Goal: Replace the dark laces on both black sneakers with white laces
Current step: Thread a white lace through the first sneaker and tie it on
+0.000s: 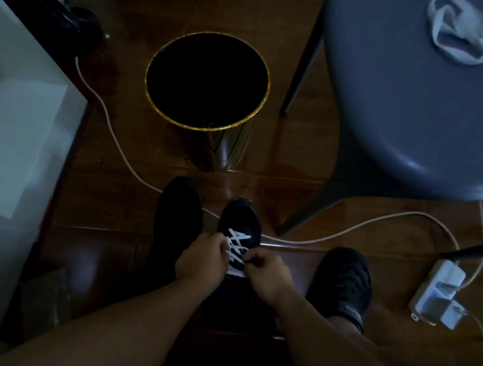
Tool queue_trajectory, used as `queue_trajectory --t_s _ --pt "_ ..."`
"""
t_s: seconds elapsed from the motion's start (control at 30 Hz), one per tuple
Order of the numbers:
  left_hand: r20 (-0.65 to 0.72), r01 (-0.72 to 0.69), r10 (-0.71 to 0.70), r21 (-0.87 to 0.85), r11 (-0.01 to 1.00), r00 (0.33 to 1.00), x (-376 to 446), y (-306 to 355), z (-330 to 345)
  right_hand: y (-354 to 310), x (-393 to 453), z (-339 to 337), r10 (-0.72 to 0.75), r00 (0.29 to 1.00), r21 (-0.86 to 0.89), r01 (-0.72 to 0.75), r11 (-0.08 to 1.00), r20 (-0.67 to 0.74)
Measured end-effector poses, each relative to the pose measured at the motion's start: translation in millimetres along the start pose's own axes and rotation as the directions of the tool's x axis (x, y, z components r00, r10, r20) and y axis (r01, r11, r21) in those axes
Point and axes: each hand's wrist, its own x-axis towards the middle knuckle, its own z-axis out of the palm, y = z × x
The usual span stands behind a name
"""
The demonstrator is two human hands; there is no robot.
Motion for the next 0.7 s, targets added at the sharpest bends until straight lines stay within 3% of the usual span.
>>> queue_trajectory --t_s 0.13,0.23,0.47,0.7 --pt "-0.016 -0.095 0.094 -0.1 0.99 0.995 -3.2 -12.6 0.7 0.0 -3.0 -2.4 -0.038 0.998 -0.061 0.041 0.997 0.057" --pt "-0.028 -0.09 0.087 -0.147 0.985 0.996 -7.7 -16.6 -0.3 -0.1 -4.5 -1.2 -0.061 0.998 -0.111 0.062 0.992 0.018" --pt "-0.084 -0.092 0.08 -0.161 0.983 0.993 -10.3 -7.4 -5.9 11.7 -9.2 -0.7 0.035 0.999 0.004 -0.036 0.999 0.028" --pt "-0.016 -0.027 0.025 -0.189 0.982 1.0 -11.6 -17.3 -0.7 7.1 0.3 4.3 0.117 0.993 0.128 -0.117 0.985 0.006"
